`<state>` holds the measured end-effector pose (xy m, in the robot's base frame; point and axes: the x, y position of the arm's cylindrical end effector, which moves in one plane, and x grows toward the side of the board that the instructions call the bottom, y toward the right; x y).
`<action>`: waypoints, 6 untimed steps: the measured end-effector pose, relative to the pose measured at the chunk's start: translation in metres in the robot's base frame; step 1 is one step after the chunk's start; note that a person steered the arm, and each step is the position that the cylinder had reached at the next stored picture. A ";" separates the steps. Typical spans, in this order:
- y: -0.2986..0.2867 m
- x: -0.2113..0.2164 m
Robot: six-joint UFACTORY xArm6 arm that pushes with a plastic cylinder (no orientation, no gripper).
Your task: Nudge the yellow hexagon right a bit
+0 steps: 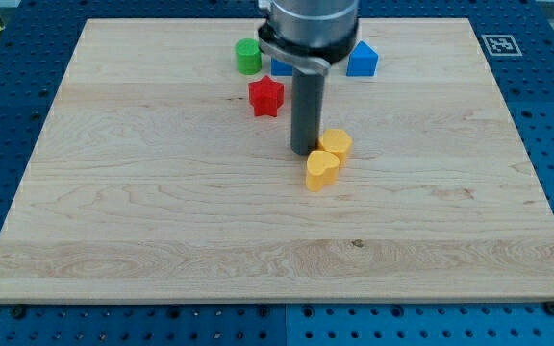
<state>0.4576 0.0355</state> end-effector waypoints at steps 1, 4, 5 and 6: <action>0.013 0.011; 0.053 -0.027; 0.101 -0.026; 0.103 -0.017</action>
